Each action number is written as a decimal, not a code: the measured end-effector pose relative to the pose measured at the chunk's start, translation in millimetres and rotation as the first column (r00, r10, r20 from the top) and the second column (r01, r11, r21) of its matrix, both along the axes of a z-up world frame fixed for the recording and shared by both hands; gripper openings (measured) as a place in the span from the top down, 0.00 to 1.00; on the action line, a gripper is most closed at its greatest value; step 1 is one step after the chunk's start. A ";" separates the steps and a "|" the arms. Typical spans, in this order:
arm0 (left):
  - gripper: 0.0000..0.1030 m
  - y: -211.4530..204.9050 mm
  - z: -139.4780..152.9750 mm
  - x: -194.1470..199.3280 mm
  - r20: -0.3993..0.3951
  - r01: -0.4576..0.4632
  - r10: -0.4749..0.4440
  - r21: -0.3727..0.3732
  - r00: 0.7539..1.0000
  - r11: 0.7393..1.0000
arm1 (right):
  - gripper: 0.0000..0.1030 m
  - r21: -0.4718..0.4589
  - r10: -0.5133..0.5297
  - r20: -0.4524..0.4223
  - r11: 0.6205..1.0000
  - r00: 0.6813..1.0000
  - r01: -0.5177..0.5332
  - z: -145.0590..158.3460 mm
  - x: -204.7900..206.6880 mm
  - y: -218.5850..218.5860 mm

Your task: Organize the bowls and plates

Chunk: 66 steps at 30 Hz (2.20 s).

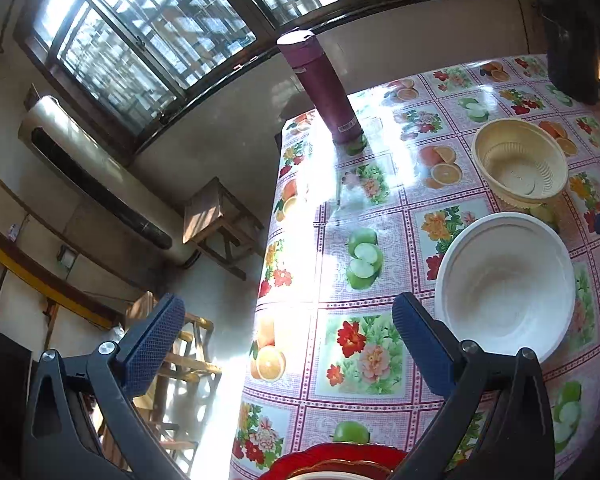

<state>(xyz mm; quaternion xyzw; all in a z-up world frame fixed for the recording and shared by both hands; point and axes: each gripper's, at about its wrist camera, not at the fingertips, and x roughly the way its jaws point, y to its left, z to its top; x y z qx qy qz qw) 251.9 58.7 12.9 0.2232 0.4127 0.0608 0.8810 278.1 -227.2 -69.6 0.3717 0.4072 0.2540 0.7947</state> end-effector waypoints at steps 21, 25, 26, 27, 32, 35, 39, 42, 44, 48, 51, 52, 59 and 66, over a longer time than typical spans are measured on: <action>0.00 -7.5 -49.8 18.9 -0.299 -0.142 0.042 -0.321 0.953 0.936 | 0.01 0.047 0.046 -0.140 0.998 0.989 -0.040 -32.6 3.8 3.3; 0.00 -8.8 -55.5 22.9 -0.318 -0.151 0.044 -0.321 0.947 0.935 | 0.02 0.046 0.051 -0.164 0.998 0.985 -0.044 -36.3 4.6 6.6; 0.00 -9.3 -59.2 24.2 -0.327 -0.156 0.045 -0.323 0.944 0.934 | 0.02 0.044 0.047 -0.169 0.998 0.984 -0.041 -37.0 4.8 6.8; 0.00 -10.6 -62.9 25.3 -0.336 -0.162 0.047 -0.325 0.941 0.932 | 0.02 0.042 0.045 -0.174 0.998 0.984 -0.038 -37.8 4.9 6.5; 0.00 -21.3 -83.2 27.0 -0.380 -0.175 0.036 -0.339 0.924 0.924 | 0.02 0.044 0.033 -0.191 0.999 0.981 -0.025 -41.0 5.7 4.2; 0.00 -27.3 -89.2 27.6 -0.393 -0.173 0.024 -0.347 0.919 0.922 | 0.03 0.050 0.040 -0.201 0.998 0.979 -0.030 -44.2 5.9 5.1; 0.00 -29.1 -91.5 26.8 -0.399 -0.170 0.011 -0.366 0.917 0.915 | 0.06 0.065 0.042 -0.208 0.997 0.977 -0.029 -47.9 6.9 7.1; 0.00 -30.3 -92.2 24.0 -0.399 -0.162 -0.003 -0.379 0.917 0.911 | 0.07 0.065 0.044 -0.206 0.997 0.978 -0.031 -46.9 7.0 9.0; 0.00 -31.6 -92.5 21.4 -0.399 -0.153 -0.016 -0.388 0.917 0.909 | 0.08 0.063 0.050 -0.206 0.997 0.977 -0.038 -46.4 7.0 12.3; 0.00 -33.5 -90.4 14.7 -0.361 -0.130 -0.021 -0.390 0.933 0.912 | 0.08 0.041 0.046 -0.194 0.998 0.980 -0.039 -43.9 8.1 14.9; 0.00 -34.4 -87.1 10.3 -0.301 -0.127 0.008 -0.375 0.954 0.918 | 0.08 -0.020 0.021 -0.184 0.999 0.983 -0.025 -40.3 6.9 17.5; 0.00 -34.0 -86.5 9.2 -0.278 -0.134 0.029 -0.366 0.960 0.921 | 0.10 -0.041 0.011 -0.178 0.999 0.984 -0.019 -39.0 6.5 18.4; 0.00 -41.8 -87.9 -3.8 -0.132 -0.135 0.096 -0.320 0.986 0.938 | 0.21 -0.152 -0.030 -0.152 0.988 0.988 0.007 -36.8 6.4 22.6; 0.00 -45.4 -91.3 -11.0 -0.103 -0.130 0.101 -0.334 0.990 0.933 | 0.24 -0.201 -0.026 -0.134 0.979 0.991 -0.001 -35.3 6.1 29.2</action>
